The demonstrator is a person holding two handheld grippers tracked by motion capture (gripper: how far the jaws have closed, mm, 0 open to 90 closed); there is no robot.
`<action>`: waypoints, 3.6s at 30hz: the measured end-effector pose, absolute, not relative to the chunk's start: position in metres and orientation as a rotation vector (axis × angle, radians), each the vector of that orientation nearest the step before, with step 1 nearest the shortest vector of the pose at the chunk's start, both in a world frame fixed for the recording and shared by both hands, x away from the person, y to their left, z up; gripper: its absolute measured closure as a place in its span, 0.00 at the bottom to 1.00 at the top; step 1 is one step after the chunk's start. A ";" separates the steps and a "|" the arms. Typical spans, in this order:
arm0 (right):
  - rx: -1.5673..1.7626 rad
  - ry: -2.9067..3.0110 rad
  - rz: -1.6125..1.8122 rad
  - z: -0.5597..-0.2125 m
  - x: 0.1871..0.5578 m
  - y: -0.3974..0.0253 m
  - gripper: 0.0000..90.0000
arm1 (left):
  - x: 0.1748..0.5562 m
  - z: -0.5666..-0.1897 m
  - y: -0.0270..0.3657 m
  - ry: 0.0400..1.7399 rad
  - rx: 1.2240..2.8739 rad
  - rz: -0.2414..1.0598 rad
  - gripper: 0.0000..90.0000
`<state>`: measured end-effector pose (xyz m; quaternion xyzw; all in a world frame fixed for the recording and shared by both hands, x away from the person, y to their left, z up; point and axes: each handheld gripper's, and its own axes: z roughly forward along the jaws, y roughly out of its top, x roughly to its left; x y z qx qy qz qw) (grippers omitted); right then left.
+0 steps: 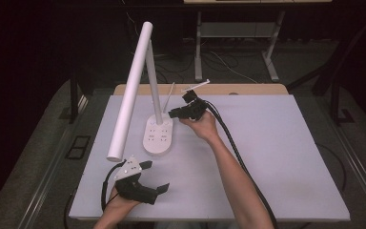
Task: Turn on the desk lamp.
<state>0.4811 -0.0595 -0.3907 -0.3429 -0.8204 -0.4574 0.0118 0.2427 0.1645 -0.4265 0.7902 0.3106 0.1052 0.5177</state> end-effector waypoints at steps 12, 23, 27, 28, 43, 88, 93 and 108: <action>-1.074 -2.535 -1.392 -0.408 0.488 -0.052 0.99 | 0.242 -0.427 0.162 0.732 1.906 0.248 0.00; -1.098 -2.508 -1.387 -0.420 0.491 -0.046 1.00 | 0.242 -0.427 0.162 0.729 1.906 0.247 0.00; -1.098 -2.507 -1.378 -0.424 0.493 -0.044 1.00 | 0.242 -0.427 0.162 0.729 1.906 0.247 0.00; -1.103 -2.501 -1.378 -0.426 0.493 -0.043 1.00 | 0.242 -0.427 0.162 0.728 1.907 0.246 0.00; -1.085 -2.495 -1.392 -0.435 0.495 -0.038 1.00 | 0.242 -0.427 0.162 0.732 1.906 0.252 0.00; -1.023 -2.584 -1.426 -0.389 0.472 -0.057 1.00 | 0.242 -0.428 0.161 0.727 1.912 0.249 0.00; -1.019 -2.580 -1.449 -0.378 0.466 -0.070 1.00 | 0.243 -0.428 0.161 0.729 1.916 0.255 0.00; -1.127 -2.564 -1.509 -0.355 0.433 -0.132 0.39 | 0.244 -0.429 0.158 0.725 1.930 0.260 0.00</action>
